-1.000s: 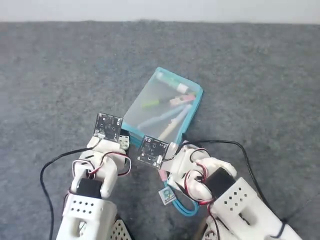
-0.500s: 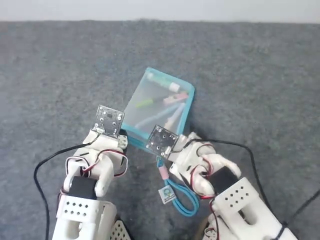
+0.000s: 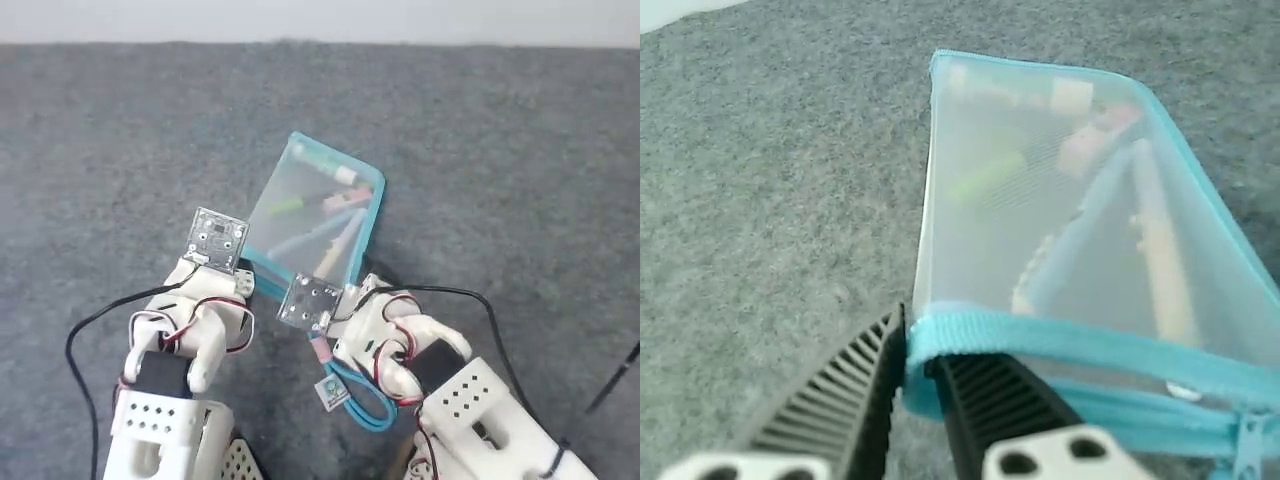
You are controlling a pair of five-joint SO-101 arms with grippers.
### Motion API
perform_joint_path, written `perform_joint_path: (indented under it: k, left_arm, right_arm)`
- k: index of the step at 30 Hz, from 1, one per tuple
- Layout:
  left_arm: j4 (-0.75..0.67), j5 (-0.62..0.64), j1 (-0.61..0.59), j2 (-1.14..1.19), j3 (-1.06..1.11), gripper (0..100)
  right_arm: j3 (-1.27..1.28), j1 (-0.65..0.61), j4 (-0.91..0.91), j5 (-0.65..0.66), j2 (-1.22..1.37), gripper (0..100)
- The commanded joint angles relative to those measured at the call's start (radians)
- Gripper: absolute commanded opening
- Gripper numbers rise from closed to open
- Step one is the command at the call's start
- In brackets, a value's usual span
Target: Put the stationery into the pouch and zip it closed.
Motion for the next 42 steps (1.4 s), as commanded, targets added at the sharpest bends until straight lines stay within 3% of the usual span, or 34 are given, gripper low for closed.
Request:
perform_joint_path:
  k: [1,6,22,31,38,42]
  left_arm:
    - [0.0,-0.011,-0.006,-0.015,-0.084,1]
    - [0.115,-0.049,0.068,-0.017,-0.15,1]
    - [0.12,-0.049,0.098,-0.017,-0.156,1]
    - [0.12,-0.049,0.104,-0.017,-0.15,1]
    - [0.118,-0.049,0.106,-0.015,-0.148,1]
    - [0.112,-0.051,0.107,-0.015,-0.136,1]
  right_arm:
    - [-0.005,-0.018,-0.002,0.017,-0.022,32.9]
    - [-0.005,-0.019,-0.004,0.021,-0.021,32.9]
    - [0.028,-0.068,0.027,0.075,-0.021,32.9]
    - [0.02,0.082,-0.091,0.025,-0.021,32.6]
    - [-0.038,0.082,-0.091,0.003,-0.021,15.6]
    - [-0.054,0.084,-0.107,-0.003,-0.021,12.0]
